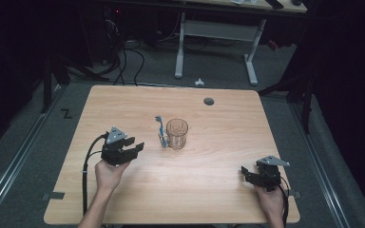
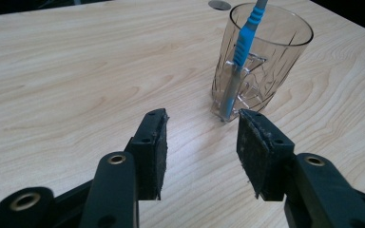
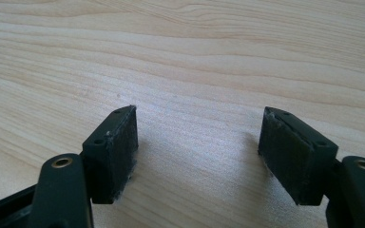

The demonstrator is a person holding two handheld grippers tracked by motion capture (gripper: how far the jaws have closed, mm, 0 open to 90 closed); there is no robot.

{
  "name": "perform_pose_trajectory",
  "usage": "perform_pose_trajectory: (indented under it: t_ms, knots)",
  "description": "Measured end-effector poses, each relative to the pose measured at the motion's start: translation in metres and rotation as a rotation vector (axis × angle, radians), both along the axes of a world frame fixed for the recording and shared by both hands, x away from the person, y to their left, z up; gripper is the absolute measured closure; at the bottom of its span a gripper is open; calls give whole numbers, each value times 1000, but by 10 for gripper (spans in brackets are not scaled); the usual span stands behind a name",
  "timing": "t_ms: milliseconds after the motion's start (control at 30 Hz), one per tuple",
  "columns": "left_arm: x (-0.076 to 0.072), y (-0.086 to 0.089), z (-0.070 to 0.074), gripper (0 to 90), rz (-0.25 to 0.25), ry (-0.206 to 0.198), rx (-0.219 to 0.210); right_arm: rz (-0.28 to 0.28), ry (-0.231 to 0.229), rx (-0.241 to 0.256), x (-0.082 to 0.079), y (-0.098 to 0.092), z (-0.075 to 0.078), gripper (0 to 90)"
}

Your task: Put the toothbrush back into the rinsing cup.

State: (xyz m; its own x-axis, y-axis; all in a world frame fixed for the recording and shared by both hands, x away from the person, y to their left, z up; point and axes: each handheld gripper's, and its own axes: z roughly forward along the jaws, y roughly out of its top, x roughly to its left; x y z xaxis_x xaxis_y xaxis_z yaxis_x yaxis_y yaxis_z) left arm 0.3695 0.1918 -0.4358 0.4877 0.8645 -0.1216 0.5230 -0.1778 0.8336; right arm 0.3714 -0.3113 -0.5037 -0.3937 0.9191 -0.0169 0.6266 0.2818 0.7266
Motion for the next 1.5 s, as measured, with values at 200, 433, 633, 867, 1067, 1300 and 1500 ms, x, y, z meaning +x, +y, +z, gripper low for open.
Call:
perform_pose_trajectory:
  t_ms: [200,433,633,867,1067,1300,1500]
  knots:
    - [-3,4,-6,532,11,17,-7,0,0,0,0,0,0,296]
    - [-5,7,-14,521,21,38,-13,0,0,0,0,0,0,297]
    - [-7,9,-20,512,32,51,0,0,0,0,0,0,0,296]
    - [-8,11,-27,499,47,60,3,0,0,0,0,0,0,296]
    - [-10,11,-34,491,58,76,10,0,0,0,0,0,0,296]
    - [-10,11,-46,480,83,87,33,0,0,0,0,0,0,296]
    - [-9,8,-59,469,111,92,75,0,0,0,0,0,0,296]
